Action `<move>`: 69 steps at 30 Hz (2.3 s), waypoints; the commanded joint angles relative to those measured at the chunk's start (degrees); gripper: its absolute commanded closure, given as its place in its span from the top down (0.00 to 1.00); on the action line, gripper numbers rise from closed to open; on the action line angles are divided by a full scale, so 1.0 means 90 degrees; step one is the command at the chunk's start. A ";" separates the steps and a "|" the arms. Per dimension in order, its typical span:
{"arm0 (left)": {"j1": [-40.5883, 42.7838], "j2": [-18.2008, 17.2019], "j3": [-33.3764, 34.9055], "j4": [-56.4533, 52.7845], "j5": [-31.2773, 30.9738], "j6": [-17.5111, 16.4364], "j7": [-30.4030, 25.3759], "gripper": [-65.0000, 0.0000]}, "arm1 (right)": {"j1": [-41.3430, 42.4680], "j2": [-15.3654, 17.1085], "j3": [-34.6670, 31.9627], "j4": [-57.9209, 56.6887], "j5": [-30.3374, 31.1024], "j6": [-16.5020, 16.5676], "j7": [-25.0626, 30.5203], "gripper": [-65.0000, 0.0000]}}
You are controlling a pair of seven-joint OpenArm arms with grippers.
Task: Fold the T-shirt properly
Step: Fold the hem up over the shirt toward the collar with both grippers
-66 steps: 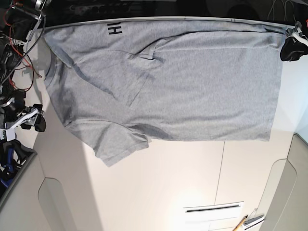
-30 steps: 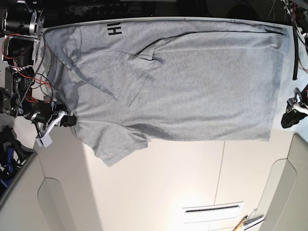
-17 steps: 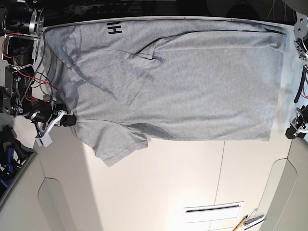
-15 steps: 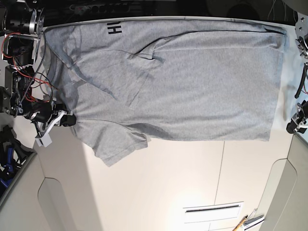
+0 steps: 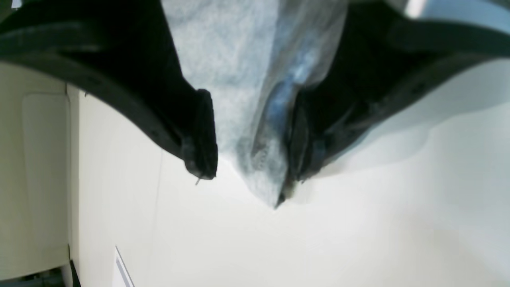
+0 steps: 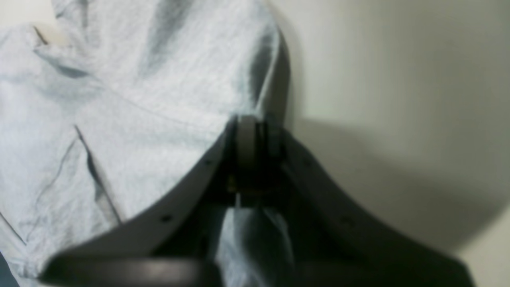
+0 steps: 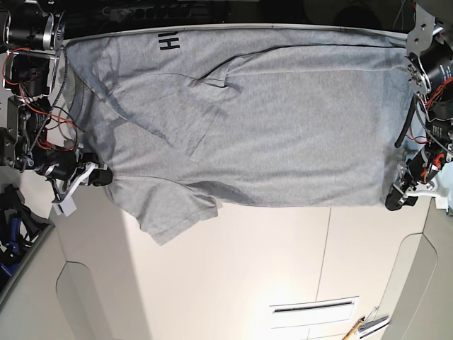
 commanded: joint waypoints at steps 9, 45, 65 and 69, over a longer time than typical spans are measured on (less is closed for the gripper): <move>-0.0185 -0.0177 0.0017 0.0049 0.0245 0.0061 0.0039 0.10 | 0.0053 0.0070 -0.0005 0.0039 -0.0202 -0.0136 -0.0211 0.00; 0.4000 -0.0777 -0.1972 0.4403 -0.3070 -0.0392 0.3249 0.00 | -0.3614 0.0066 0.1904 0.5559 0.0240 -0.0204 -0.1246 0.00; 0.4274 -0.0767 -0.1974 0.4415 -0.3473 -0.0392 0.3201 0.38 | -0.3772 -0.0580 0.2021 0.5722 0.0124 -0.0231 -0.1195 0.31; 0.4272 -0.0765 -0.1974 0.4454 -0.3643 -0.0392 0.3201 0.38 | -0.3631 -0.0585 0.2093 0.6045 0.0124 -0.0231 -0.0884 0.31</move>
